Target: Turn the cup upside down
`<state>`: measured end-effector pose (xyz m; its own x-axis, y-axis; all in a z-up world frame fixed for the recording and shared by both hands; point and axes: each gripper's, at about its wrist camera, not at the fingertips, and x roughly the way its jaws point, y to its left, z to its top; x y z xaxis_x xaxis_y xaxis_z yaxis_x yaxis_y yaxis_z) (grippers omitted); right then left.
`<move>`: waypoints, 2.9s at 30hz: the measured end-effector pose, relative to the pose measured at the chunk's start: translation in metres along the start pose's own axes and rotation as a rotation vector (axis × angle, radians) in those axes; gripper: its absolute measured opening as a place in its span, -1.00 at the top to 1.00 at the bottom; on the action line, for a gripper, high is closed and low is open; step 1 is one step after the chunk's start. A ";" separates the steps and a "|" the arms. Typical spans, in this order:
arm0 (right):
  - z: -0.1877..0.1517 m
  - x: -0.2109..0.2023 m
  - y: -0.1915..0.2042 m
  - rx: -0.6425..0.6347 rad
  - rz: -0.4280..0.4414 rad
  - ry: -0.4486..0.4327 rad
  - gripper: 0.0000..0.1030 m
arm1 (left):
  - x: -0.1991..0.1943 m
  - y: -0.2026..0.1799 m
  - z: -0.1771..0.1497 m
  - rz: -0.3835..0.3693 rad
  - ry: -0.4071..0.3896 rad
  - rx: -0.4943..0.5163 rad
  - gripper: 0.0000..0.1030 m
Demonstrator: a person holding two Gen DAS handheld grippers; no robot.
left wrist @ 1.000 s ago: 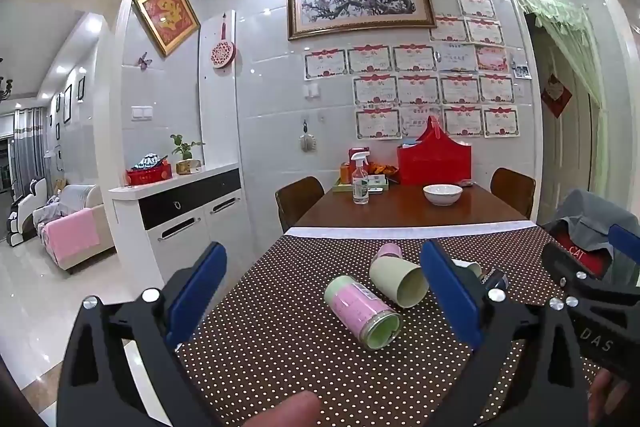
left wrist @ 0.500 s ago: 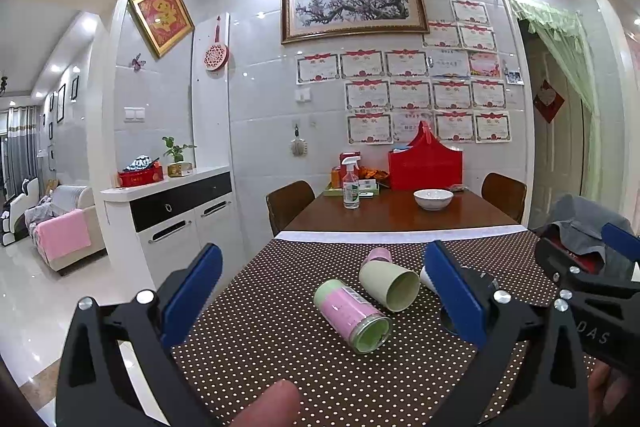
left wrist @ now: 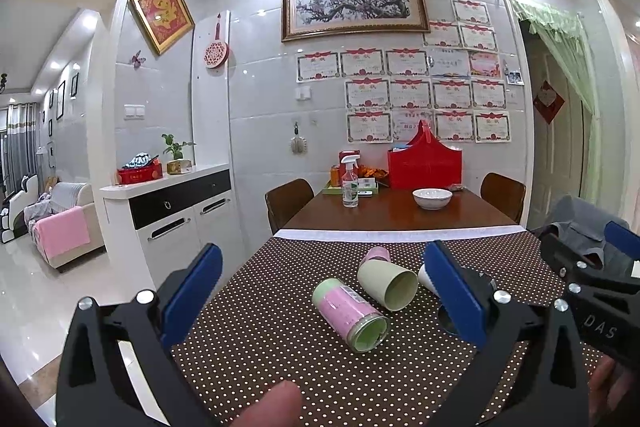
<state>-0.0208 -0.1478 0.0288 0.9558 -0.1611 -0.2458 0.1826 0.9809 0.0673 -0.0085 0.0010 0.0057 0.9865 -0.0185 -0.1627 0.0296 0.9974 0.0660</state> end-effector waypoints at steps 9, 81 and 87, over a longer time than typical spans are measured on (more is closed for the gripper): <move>-0.002 0.000 0.001 -0.002 0.005 -0.002 -0.88 | 0.001 -0.001 0.000 0.004 0.004 0.008 -0.93; -0.003 0.229 -0.036 -0.045 0.043 0.359 -0.88 | 0.361 -0.072 -0.015 -0.242 0.775 0.111 -0.93; -0.008 0.255 -0.040 -0.040 0.063 0.393 -0.88 | 0.440 -0.087 -0.040 -0.274 0.981 0.099 -0.93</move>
<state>0.2137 -0.2270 -0.0445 0.8028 -0.0542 -0.5938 0.1102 0.9922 0.0584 0.4165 -0.0909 -0.1109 0.3789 -0.1357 -0.9155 0.2917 0.9563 -0.0210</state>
